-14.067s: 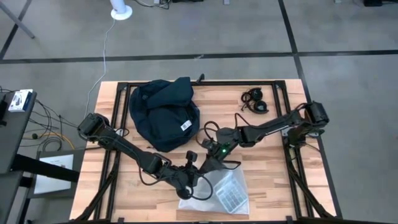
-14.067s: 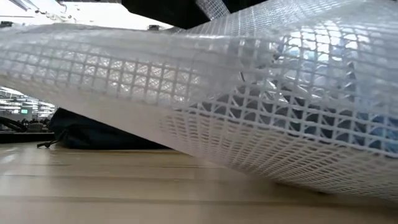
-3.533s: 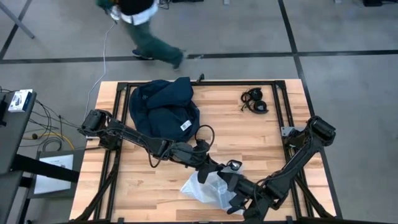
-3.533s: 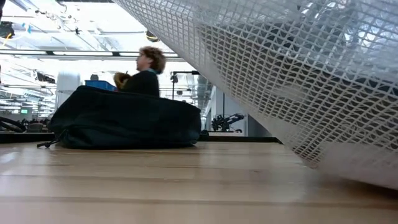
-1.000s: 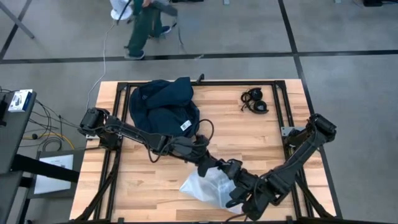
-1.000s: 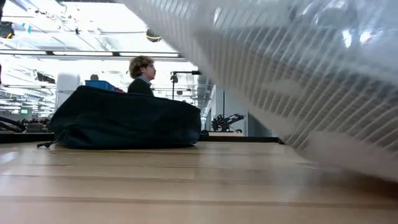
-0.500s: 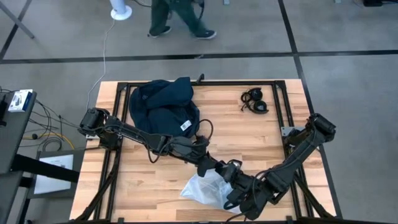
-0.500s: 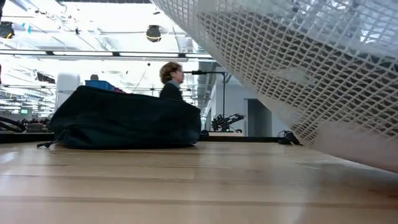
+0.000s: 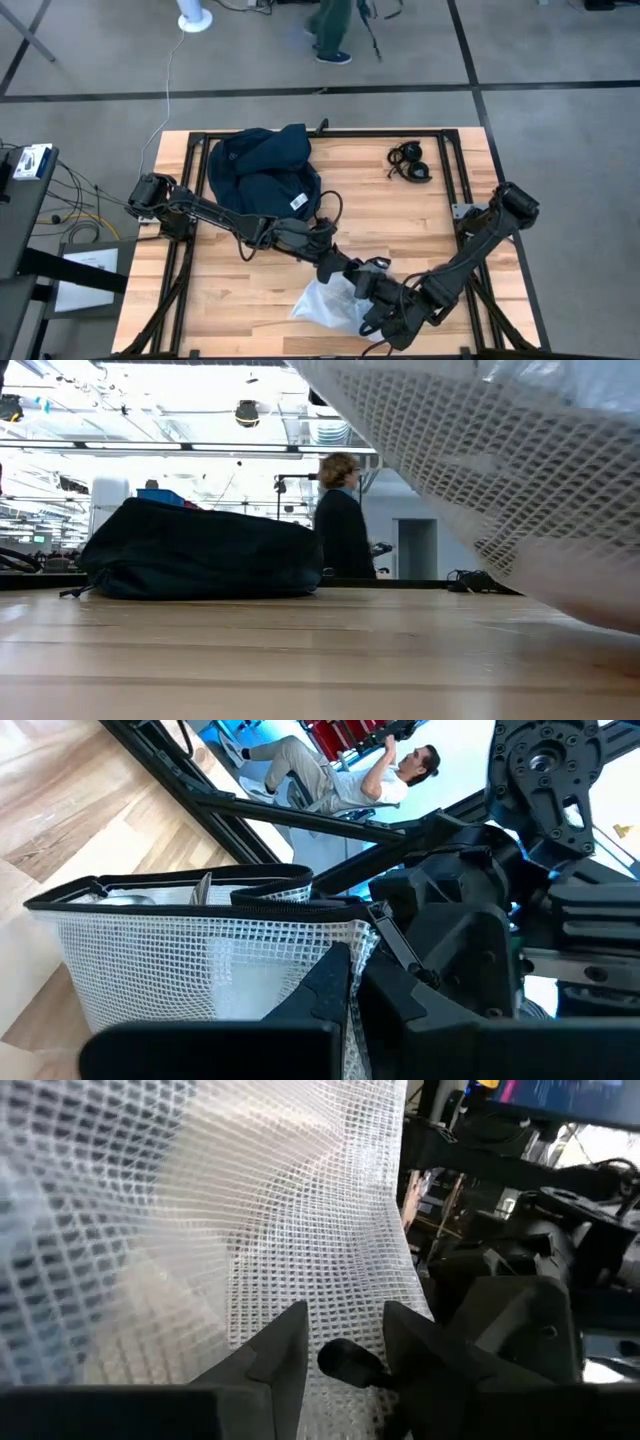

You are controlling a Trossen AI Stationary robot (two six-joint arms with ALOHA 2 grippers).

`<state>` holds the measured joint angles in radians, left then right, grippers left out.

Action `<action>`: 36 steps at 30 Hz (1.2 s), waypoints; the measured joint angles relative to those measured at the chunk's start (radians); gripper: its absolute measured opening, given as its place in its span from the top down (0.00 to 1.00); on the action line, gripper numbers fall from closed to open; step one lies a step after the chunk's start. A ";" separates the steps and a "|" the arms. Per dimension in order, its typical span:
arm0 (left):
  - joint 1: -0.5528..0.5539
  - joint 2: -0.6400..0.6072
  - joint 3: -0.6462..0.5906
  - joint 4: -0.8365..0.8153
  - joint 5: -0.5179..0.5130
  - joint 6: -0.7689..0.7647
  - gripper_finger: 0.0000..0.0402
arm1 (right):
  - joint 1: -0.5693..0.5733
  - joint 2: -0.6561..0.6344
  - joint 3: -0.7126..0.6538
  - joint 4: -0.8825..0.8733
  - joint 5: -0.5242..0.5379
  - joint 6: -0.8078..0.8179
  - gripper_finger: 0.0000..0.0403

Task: Unpack backpack
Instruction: Close the white zip lock bag

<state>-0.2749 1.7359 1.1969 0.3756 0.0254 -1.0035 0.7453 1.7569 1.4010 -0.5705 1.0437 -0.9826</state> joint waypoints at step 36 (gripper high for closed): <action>0.018 -0.002 0.001 -0.107 -0.062 0.274 1.00 | 0.098 -0.048 -0.001 0.405 0.220 0.273 0.98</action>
<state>-0.2573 1.7344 1.1976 0.2687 -0.0364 -0.7291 0.8432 1.7092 1.4002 -0.1653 1.2635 -0.7100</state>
